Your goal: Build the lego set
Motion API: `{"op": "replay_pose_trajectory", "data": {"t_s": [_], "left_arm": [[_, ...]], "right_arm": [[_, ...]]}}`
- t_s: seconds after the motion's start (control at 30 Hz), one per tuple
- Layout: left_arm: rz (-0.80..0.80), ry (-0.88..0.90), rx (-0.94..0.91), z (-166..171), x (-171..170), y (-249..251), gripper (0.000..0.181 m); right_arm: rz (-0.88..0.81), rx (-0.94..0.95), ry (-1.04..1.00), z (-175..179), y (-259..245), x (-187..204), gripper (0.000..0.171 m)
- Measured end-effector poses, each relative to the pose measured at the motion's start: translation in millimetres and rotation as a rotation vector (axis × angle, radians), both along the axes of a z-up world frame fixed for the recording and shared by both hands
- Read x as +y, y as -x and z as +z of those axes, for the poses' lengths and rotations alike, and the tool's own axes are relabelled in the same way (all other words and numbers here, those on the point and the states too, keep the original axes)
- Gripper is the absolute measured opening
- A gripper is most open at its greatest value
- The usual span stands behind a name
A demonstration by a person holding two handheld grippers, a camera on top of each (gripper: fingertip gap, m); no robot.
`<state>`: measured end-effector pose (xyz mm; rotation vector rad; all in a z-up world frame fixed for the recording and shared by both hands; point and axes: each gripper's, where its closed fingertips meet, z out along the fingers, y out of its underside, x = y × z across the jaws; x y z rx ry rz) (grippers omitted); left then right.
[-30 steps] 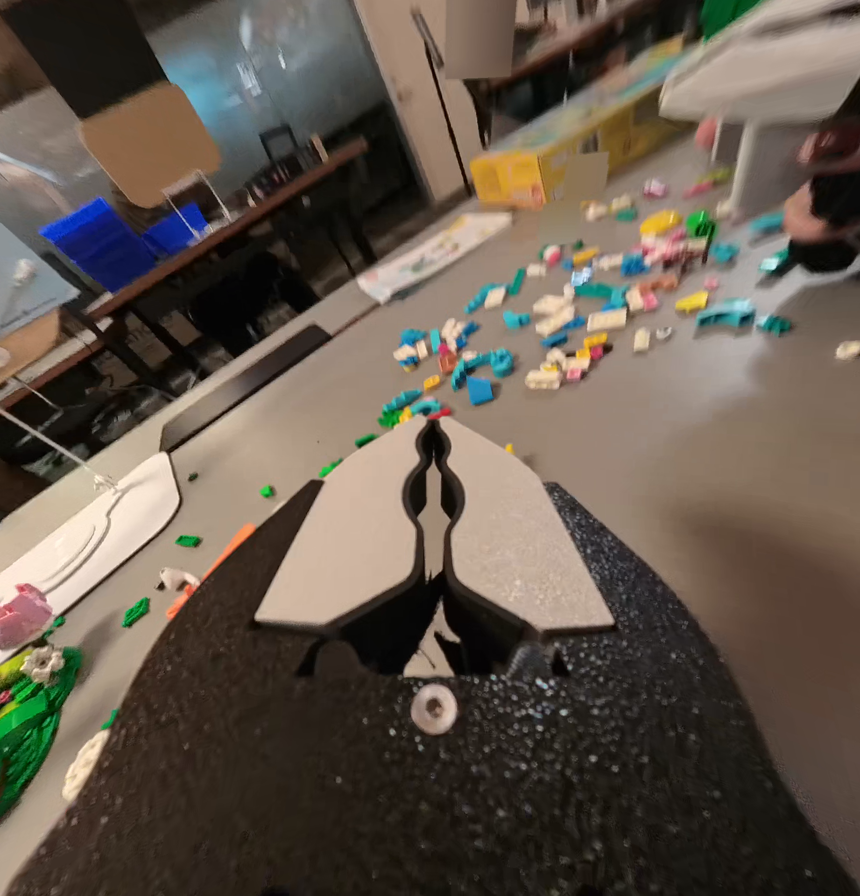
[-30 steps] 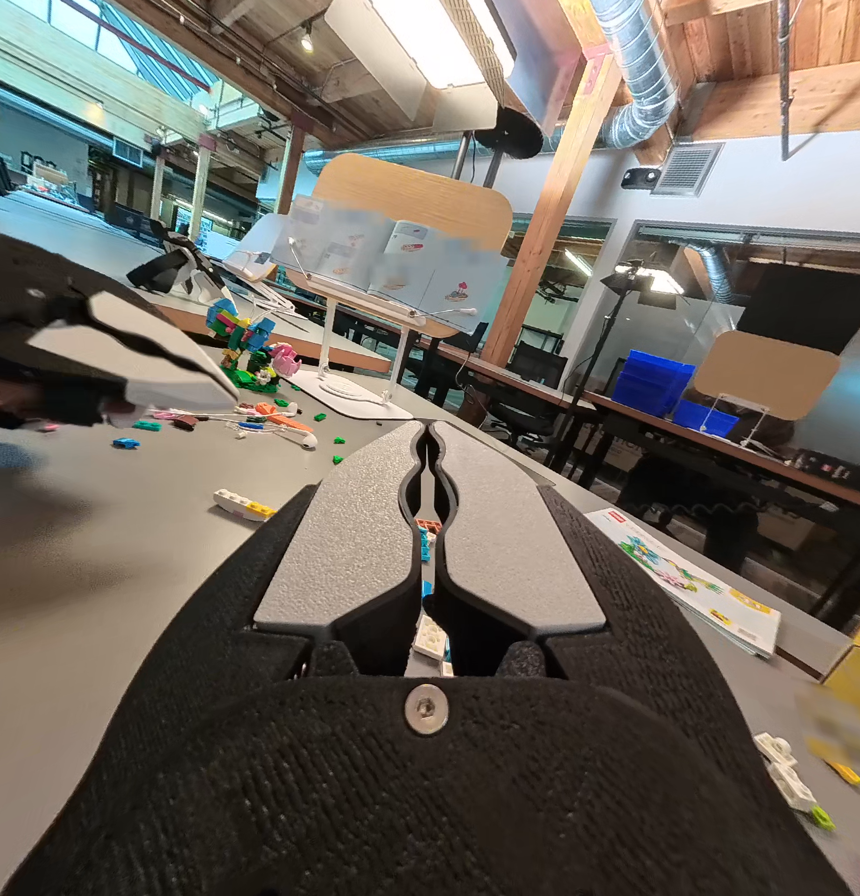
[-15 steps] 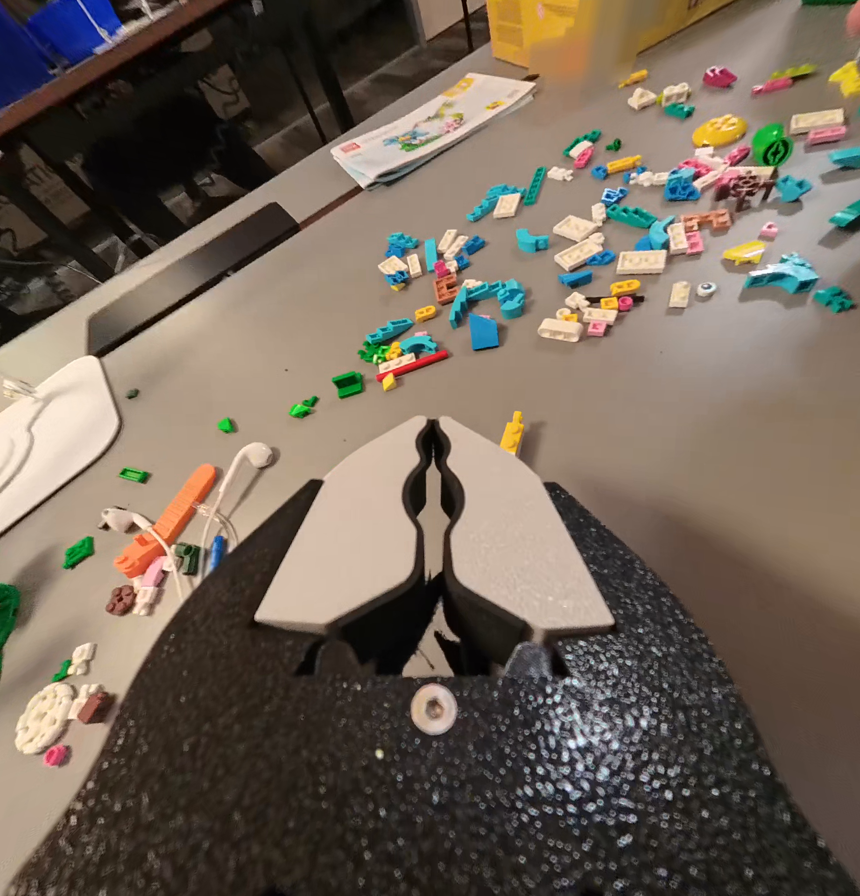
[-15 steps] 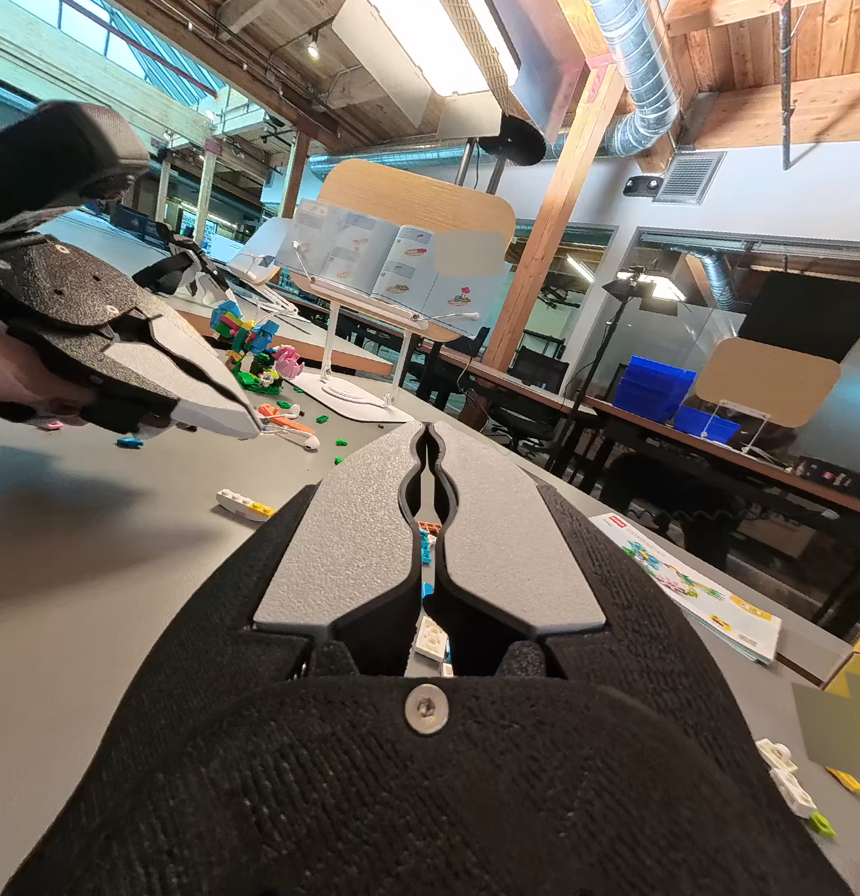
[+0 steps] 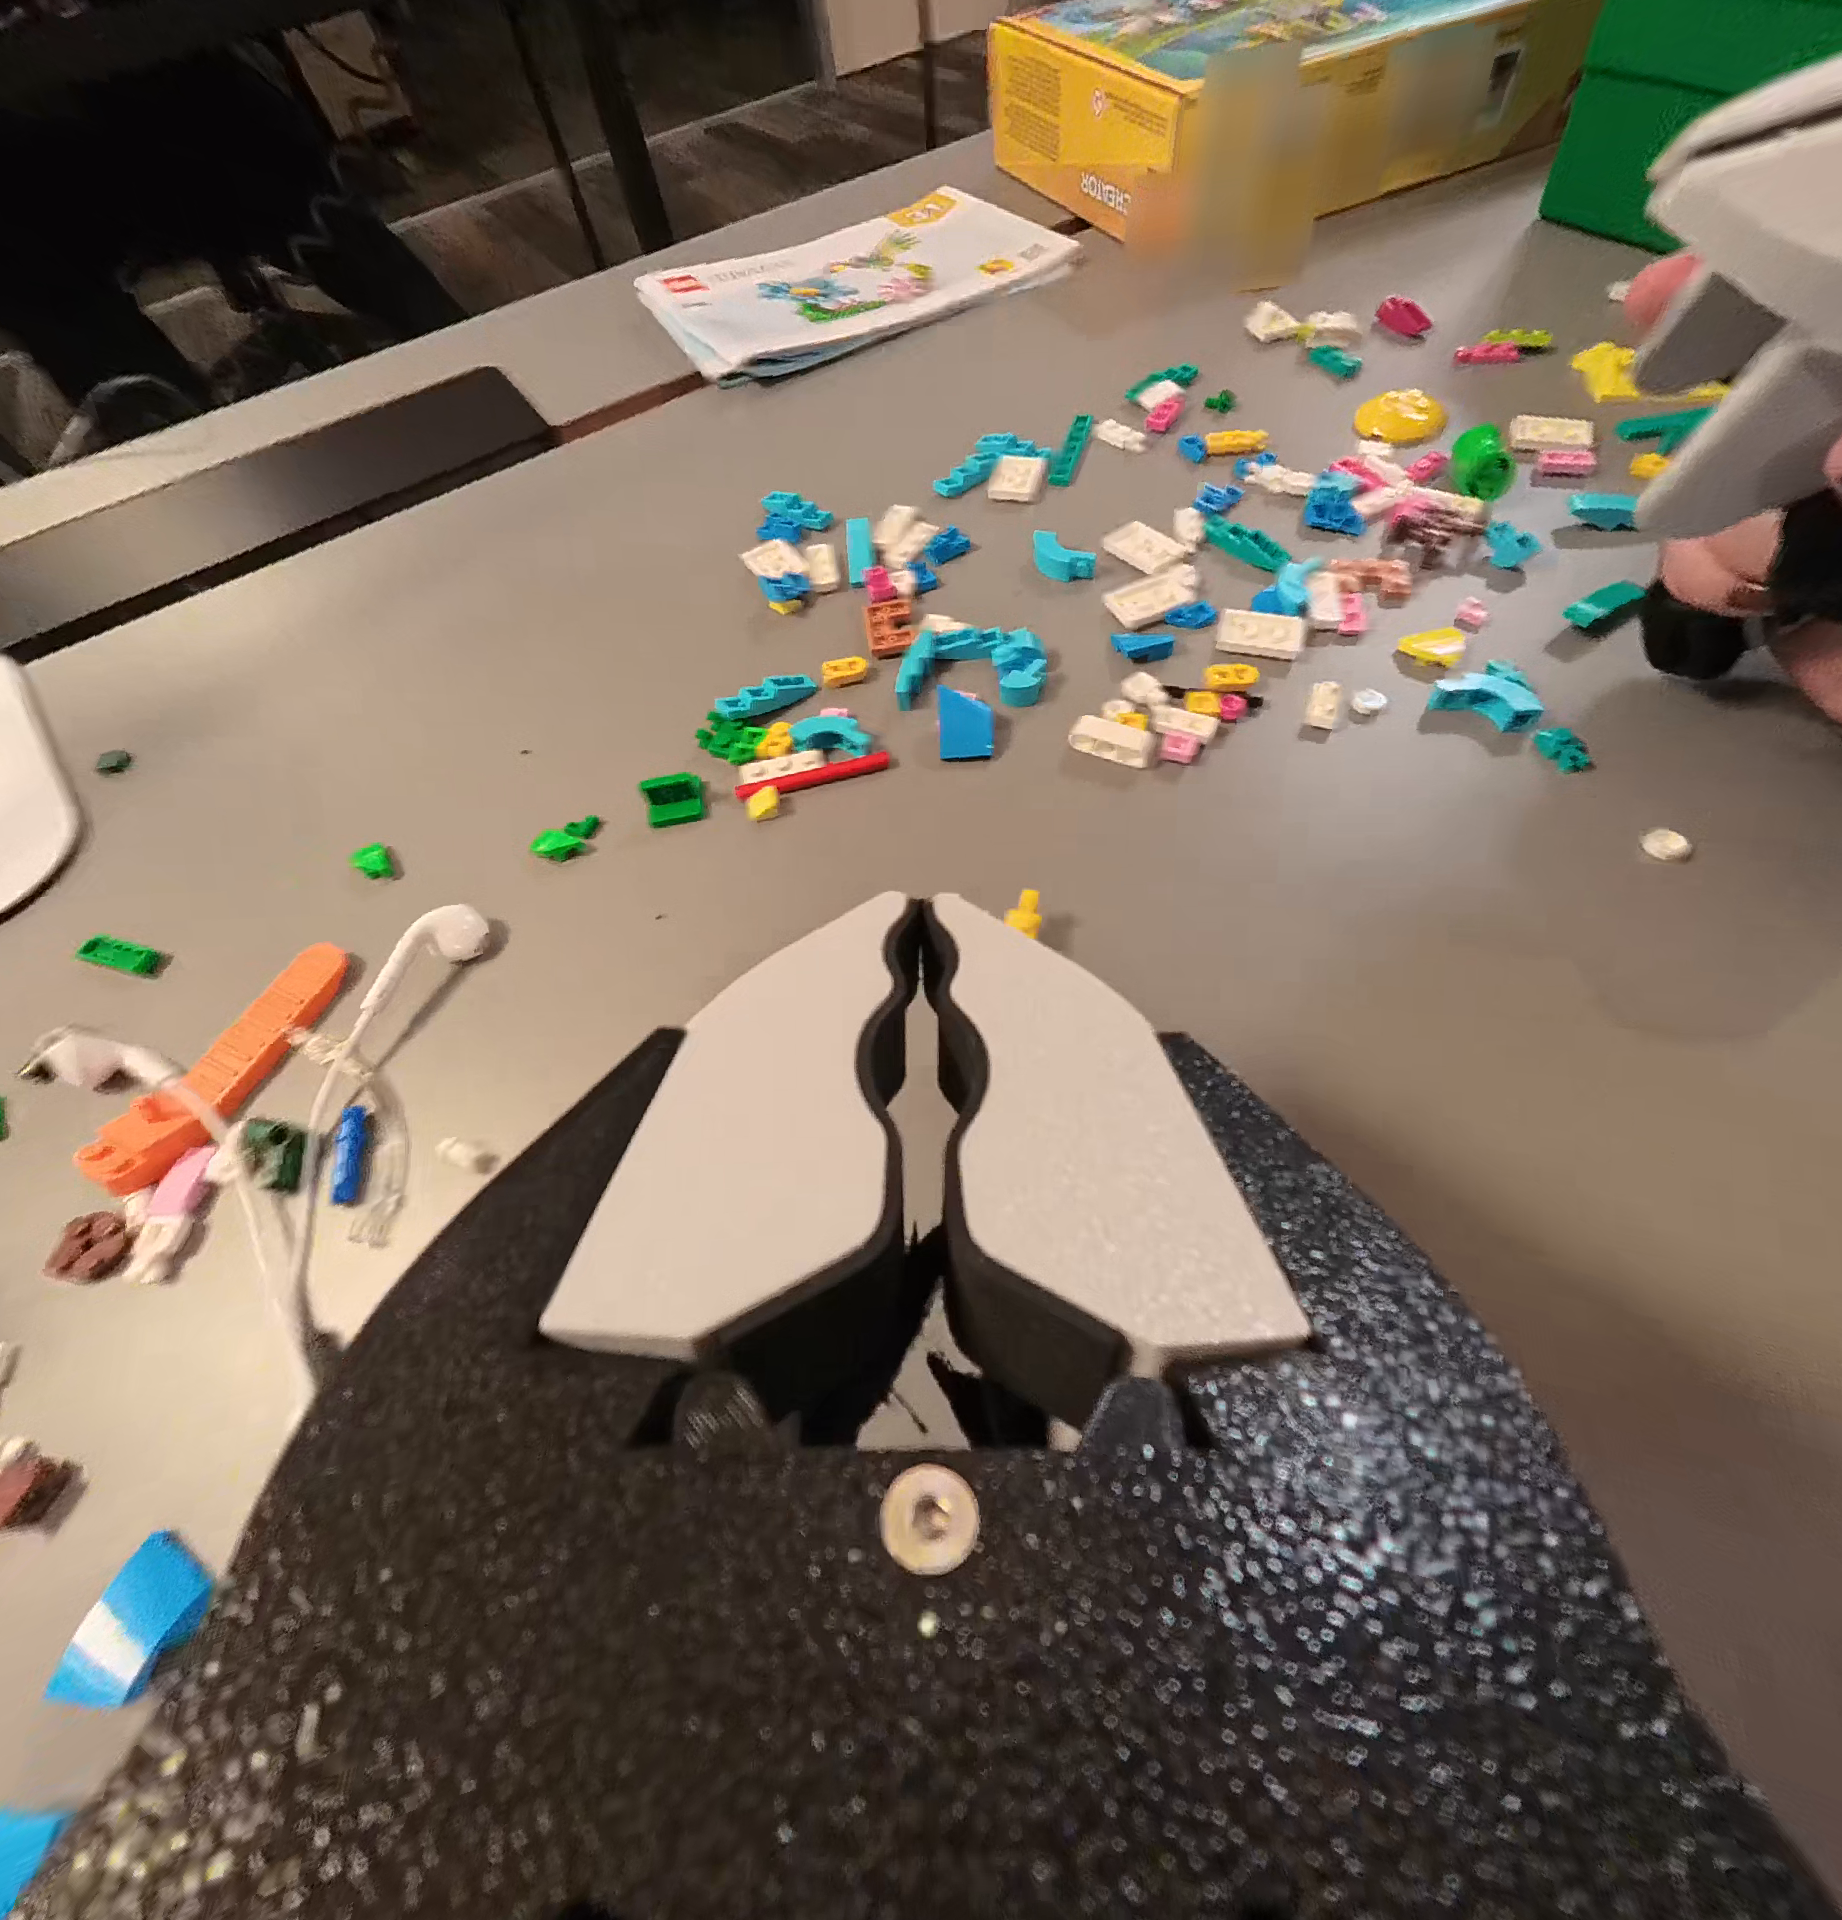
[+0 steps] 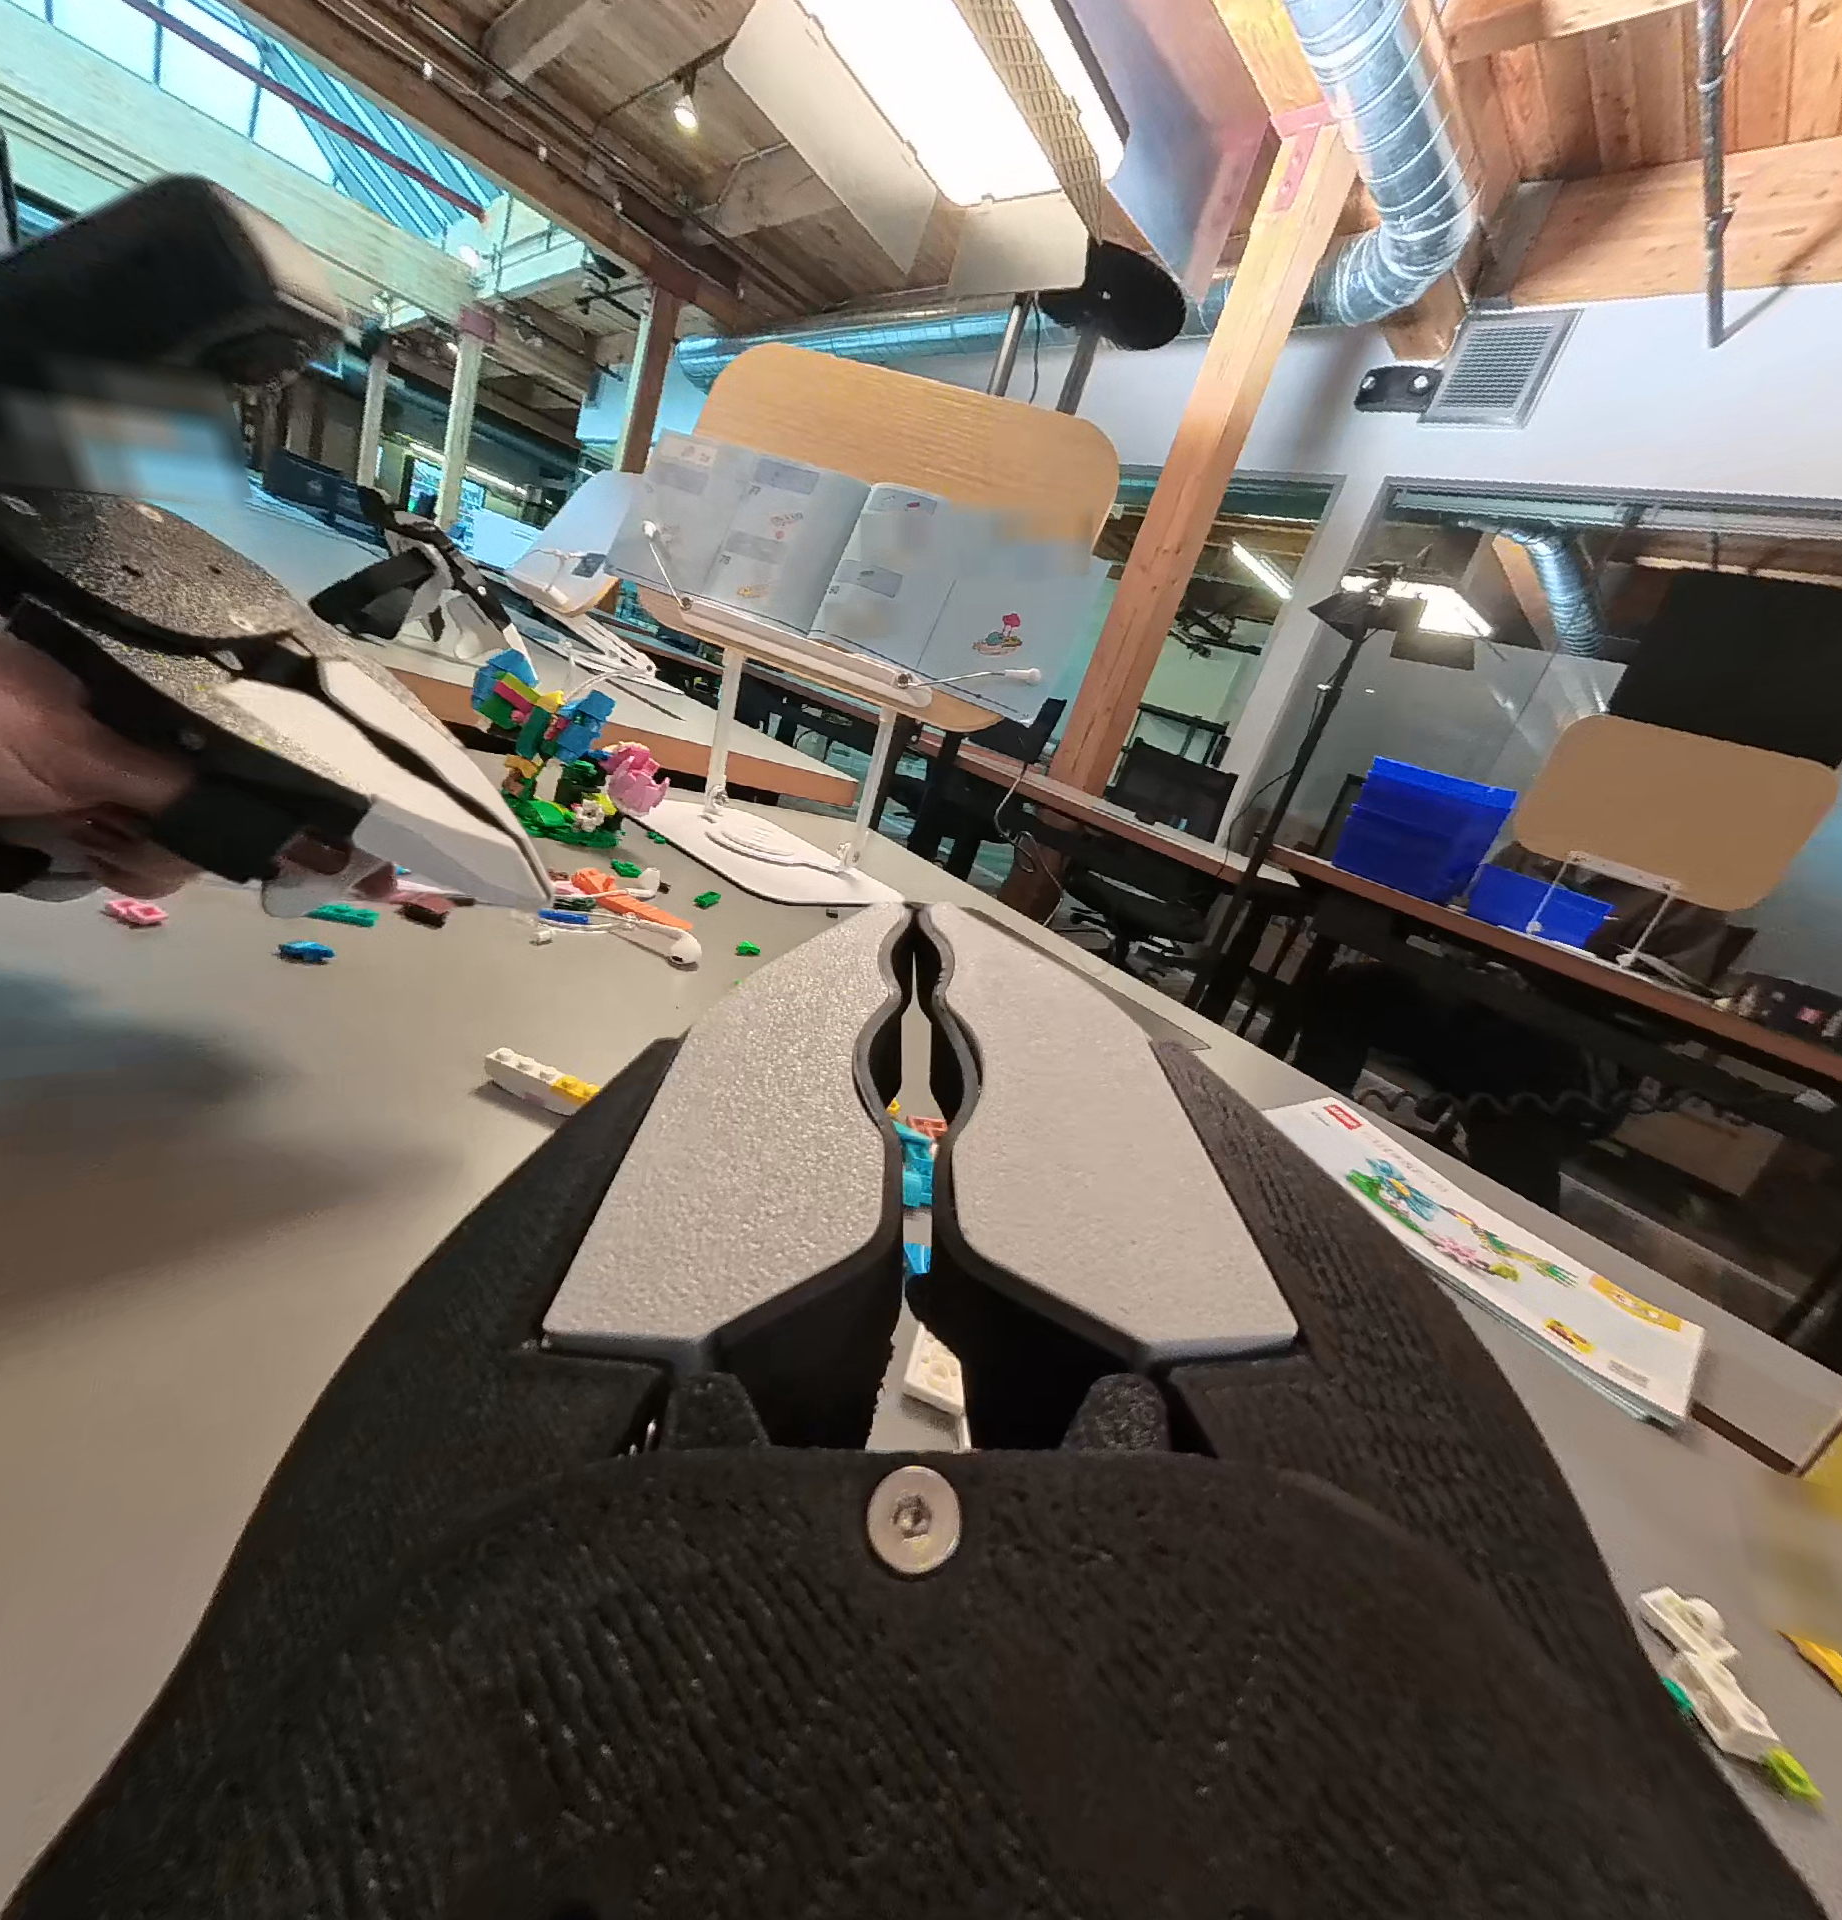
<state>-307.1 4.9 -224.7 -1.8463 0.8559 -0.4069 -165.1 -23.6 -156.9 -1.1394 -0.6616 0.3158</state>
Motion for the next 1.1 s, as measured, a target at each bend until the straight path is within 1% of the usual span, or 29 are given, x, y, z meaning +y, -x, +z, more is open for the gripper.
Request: {"op": "replay_pose_trajectory", "data": {"t_s": [0.03,0.07,0.17,0.3,0.5,0.6,0.77,0.83,0.87,0.93,1.0,1.03,1.1], "left_arm": [[0.038,-0.015,-0.007,2,3,6,0.0],[0.073,-0.031,-0.017,5,7,11,0.011],[0.122,-0.061,-0.077,11,12,20,0.02],[0.141,-0.179,-0.125,19,16,27,0.018],[0.134,-0.308,-0.193,35,13,29,0.017],[0.122,-0.294,-0.247,35,10,29,0.016],[0.11,-0.245,-0.255,28,11,27,0.018],[0.108,-0.24,-0.254,27,11,27,0.018],[0.107,-0.244,-0.249,27,10,27,0.019],[0.106,-0.258,-0.238,28,10,27,0.019],[0.099,-0.261,-0.234,28,9,26,0.019],[0.094,-0.258,-0.232,28,9,25,0.019],[0.089,-0.26,-0.224,27,8,23,0.019]], "right_arm": [[-0.004,0.0,0.001,0,-1,0,0.0],[-0.007,0.0,0.001,0,-1,1,0.0],[-0.019,0.0,-0.006,0,-2,1,0.0],[-0.034,-0.011,-0.014,0,-3,2,0.0],[-0.046,-0.017,-0.019,0,-4,3,0.0],[-0.048,-0.023,-0.022,0,-3,4,0.0],[-0.053,-0.058,-0.042,6,-5,4,0.0],[0.022,-0.121,0.026,5,-6,6,0.0],[0.063,-0.173,0.095,1,-8,10,0.0],[0.144,-0.277,0.305,-17,-16,20,0.0],[0.263,-0.371,0.544,-42,-22,19,0.0],[0.282,-0.421,0.626,-52,-27,20,0.002],[0.213,-0.537,0.67,-67,-40,32,0.007]]}}
